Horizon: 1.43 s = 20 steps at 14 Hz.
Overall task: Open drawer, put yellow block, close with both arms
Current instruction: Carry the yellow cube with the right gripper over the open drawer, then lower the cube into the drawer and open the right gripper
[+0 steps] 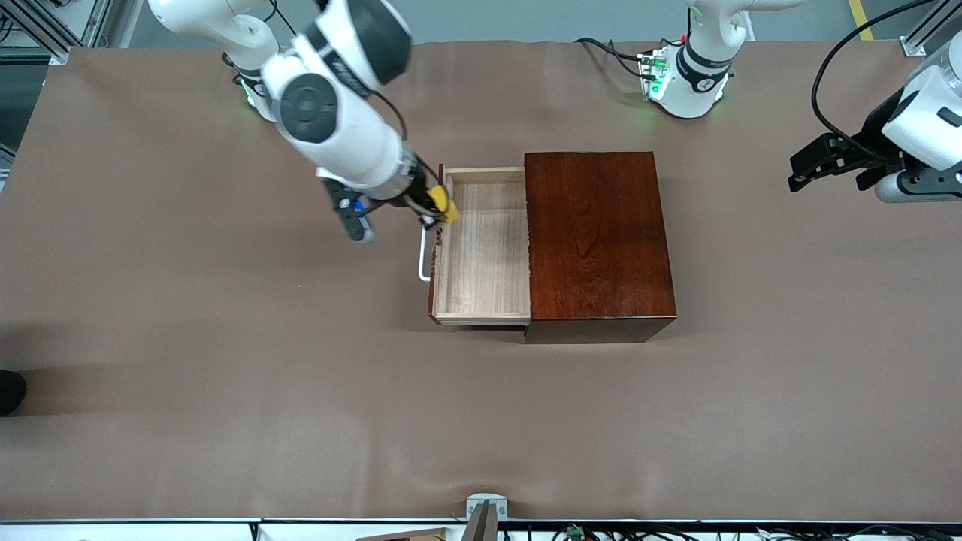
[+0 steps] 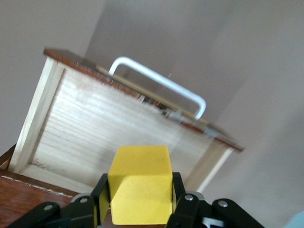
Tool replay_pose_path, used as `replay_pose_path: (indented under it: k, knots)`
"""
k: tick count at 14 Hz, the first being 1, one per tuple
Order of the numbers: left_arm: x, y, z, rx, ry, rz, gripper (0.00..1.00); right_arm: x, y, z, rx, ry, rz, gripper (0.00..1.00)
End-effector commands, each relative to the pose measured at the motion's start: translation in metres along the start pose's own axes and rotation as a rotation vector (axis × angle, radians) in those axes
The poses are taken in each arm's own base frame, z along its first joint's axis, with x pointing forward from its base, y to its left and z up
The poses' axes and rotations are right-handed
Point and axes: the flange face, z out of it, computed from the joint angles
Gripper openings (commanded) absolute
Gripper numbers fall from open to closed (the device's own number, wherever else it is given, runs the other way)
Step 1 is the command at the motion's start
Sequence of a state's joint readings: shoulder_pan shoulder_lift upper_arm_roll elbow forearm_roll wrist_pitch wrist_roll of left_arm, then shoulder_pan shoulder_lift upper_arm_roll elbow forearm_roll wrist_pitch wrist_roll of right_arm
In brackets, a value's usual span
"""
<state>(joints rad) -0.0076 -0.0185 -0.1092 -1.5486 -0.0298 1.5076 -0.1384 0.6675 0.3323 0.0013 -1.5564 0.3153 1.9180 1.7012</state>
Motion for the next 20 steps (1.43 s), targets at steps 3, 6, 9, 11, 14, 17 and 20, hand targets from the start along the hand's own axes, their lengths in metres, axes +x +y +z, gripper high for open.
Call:
replay_pose_path:
  k: [3,6,9,11,14,17,20]
  knots:
    - [-0.005,-0.003,-0.005,0.016,0.018,0.011,1.00,-0.023,-0.011,0.041,0.014,0.003,0.097,0.00]
    - [-0.005,-0.003,-0.005,0.016,0.018,0.011,1.00,-0.030,-0.017,0.071,0.029,0.010,0.158,0.00]
    - [-0.005,-0.002,-0.005,0.016,0.020,0.013,1.00,-0.027,-0.009,0.103,-0.017,0.049,0.170,0.00]
    - [-0.005,-0.002,-0.005,0.016,0.020,0.013,1.00,-0.034,-0.004,0.124,-0.035,0.099,0.149,0.00]
    - [-0.004,-0.001,-0.003,0.016,0.018,0.011,1.00,-0.024,0.000,0.144,-0.041,0.114,0.159,0.00]
    - [-0.001,0.001,0.000,0.015,0.023,0.013,1.00,-0.022,0.001,0.148,-0.039,0.115,0.161,0.00]
    - [0.000,0.002,0.000,0.014,0.027,0.008,1.00,-0.021,0.001,0.147,-0.039,0.114,0.162,0.06]
